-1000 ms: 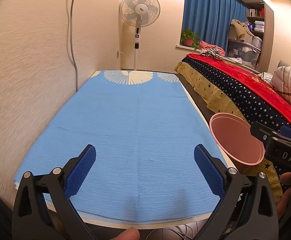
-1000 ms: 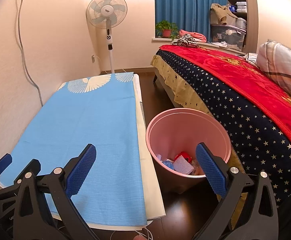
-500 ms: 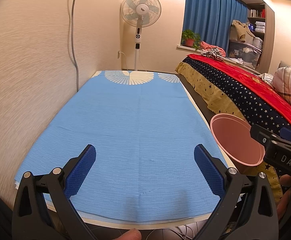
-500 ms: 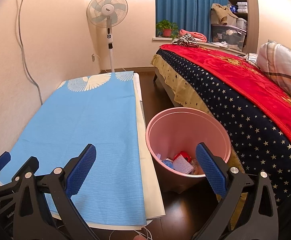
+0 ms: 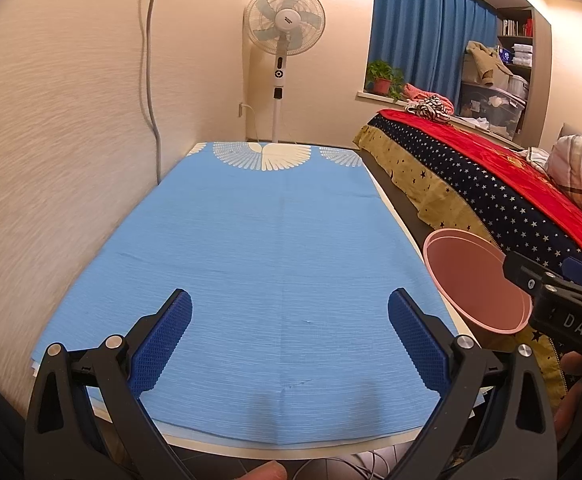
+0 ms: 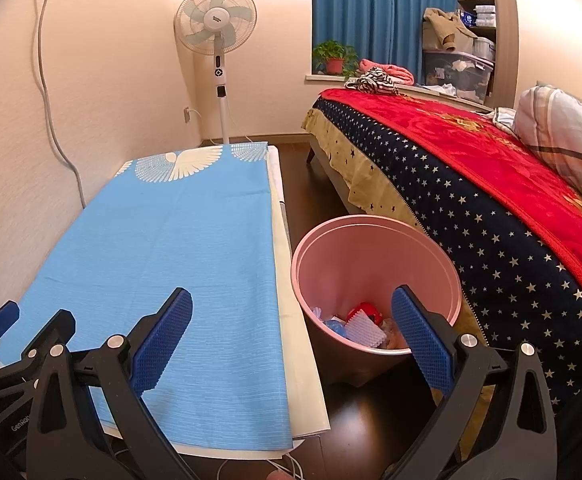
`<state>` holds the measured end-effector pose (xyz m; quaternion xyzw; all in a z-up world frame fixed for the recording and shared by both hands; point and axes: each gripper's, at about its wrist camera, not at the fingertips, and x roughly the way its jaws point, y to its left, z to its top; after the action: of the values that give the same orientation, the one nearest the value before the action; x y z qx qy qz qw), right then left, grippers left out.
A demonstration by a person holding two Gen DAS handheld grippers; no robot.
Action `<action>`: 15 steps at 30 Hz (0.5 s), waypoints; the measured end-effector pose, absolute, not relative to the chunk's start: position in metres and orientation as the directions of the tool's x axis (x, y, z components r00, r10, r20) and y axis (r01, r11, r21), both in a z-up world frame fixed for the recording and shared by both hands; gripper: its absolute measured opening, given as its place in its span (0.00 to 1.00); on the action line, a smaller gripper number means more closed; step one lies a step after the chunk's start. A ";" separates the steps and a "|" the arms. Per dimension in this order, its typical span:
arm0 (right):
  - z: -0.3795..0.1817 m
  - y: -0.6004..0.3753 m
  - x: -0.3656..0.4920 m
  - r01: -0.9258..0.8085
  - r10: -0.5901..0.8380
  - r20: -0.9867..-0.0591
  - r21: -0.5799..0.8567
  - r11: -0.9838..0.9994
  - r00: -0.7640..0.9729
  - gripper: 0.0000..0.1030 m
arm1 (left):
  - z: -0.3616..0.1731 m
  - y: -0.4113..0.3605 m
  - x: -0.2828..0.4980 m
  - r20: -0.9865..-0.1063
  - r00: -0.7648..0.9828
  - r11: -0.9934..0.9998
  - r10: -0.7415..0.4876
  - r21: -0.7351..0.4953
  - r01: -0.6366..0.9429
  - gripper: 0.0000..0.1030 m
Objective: Collect trash
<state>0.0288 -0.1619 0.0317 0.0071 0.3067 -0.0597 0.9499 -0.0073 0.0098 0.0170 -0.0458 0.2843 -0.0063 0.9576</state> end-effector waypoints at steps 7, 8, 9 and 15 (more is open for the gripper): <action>0.032 -0.162 0.029 0.115 -0.109 -0.585 -0.027 0.993 0.804 0.95 | 0.017 0.009 -0.006 -0.542 0.840 0.996 -0.030 -0.091 -0.023 0.93; 0.031 -0.162 0.029 0.114 -0.109 -0.586 -0.028 0.993 0.803 0.95 | 0.017 0.009 -0.006 -0.541 0.840 0.996 -0.029 -0.090 -0.024 0.93; 0.031 -0.162 0.029 0.113 -0.109 -0.587 -0.029 0.993 0.803 0.95 | 0.017 0.009 -0.006 -0.541 0.841 0.996 -0.029 -0.090 -0.024 0.93; 0.031 -0.162 0.029 0.112 -0.109 -0.587 -0.031 0.993 0.802 0.95 | 0.018 0.009 -0.005 -0.539 0.842 0.995 -0.020 -0.090 -0.034 0.93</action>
<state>0.0290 -0.1619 0.0308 0.0026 0.3090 -0.0581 0.9493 -0.0051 0.0089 0.0179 -0.0480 0.2808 0.0038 0.9585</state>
